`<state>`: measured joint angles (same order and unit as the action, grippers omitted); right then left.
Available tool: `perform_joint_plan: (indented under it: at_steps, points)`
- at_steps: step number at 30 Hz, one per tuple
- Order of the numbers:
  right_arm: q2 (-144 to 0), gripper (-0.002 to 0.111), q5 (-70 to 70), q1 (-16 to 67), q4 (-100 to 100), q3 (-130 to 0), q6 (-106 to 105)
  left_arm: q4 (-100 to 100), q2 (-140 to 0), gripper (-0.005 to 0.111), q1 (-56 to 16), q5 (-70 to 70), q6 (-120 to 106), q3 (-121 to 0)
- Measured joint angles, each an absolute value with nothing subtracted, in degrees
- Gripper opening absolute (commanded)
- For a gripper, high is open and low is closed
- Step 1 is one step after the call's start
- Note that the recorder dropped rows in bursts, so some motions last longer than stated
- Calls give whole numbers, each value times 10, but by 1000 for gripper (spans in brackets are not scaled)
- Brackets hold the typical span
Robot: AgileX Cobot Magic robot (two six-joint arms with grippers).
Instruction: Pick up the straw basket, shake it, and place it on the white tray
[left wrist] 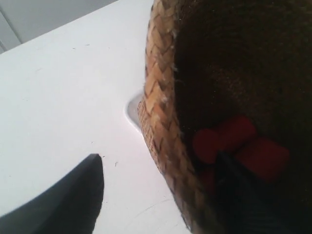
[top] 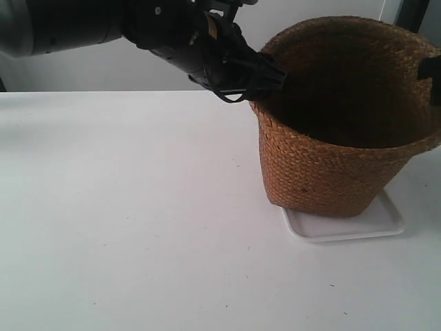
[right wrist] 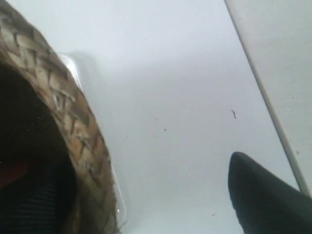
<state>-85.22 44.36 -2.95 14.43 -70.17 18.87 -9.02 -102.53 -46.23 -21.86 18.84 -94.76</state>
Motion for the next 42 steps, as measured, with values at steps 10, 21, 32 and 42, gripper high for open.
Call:
perform_joint_plan:
  at_steps: [10,21,32,42]
  points:
    - [-842,80,382,-29,139,-702,184,-112,-1025,69,-460,-202,186,-948]
    - [-822,80,297,-30,102,-701,176,-114,-1025,69,-441,-197,184,-976]
    - [-788,60,249,-29,73,-701,152,-181,-1000,69,-441,-209,179,-977]
    - [-636,60,224,-28,73,-701,154,-234,-840,69,-441,-270,192,-929]
